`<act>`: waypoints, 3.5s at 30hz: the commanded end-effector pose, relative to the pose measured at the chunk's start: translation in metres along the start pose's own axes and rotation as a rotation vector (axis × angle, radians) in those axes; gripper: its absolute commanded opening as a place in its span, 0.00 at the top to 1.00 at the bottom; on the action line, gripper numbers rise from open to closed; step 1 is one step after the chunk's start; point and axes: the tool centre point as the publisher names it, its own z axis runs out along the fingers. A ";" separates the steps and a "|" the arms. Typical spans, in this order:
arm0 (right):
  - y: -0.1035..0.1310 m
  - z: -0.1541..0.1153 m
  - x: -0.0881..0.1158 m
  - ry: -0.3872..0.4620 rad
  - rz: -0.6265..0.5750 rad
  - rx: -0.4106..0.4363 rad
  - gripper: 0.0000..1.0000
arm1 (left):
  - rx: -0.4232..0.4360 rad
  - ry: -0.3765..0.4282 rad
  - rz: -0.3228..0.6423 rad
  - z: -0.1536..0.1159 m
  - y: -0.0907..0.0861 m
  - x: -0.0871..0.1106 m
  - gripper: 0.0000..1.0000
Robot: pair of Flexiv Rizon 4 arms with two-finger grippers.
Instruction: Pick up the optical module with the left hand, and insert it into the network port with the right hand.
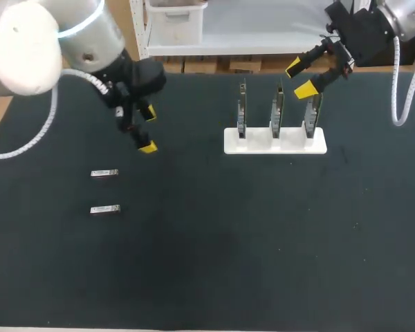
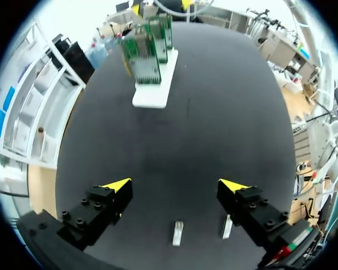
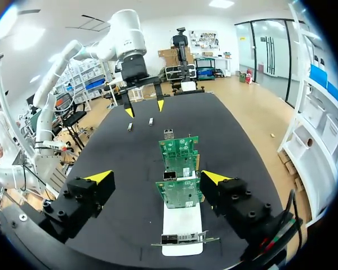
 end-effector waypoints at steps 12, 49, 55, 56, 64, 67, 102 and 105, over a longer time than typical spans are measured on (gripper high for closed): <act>0.003 0.000 0.000 0.000 0.000 0.008 0.00 | -0.060 0.260 -0.026 0.006 -0.020 0.069 0.00; 0.003 0.000 0.000 0.000 0.000 0.008 0.00 | -0.039 0.245 -0.076 0.032 -0.032 0.131 0.00; 0.003 0.000 0.000 0.000 0.000 0.008 0.00 | -0.002 0.243 -0.034 0.035 -0.027 0.135 0.00; 0.003 0.000 0.000 0.000 0.000 0.008 0.00 | -0.002 0.251 -0.022 0.036 -0.026 0.135 0.00; 0.003 0.000 0.000 0.000 0.000 0.008 0.00 | 0.013 0.263 0.011 0.038 -0.021 0.136 0.00; 0.003 0.000 0.000 0.000 0.000 0.008 0.00 | 0.012 0.261 0.014 0.039 -0.020 0.136 0.00; 0.003 0.000 0.000 0.000 0.000 0.008 0.00 | 0.047 0.266 0.014 0.060 -0.014 0.140 0.33; 0.003 0.000 0.000 0.000 0.000 0.008 0.00 | 0.053 0.268 0.018 0.061 -0.015 0.141 0.85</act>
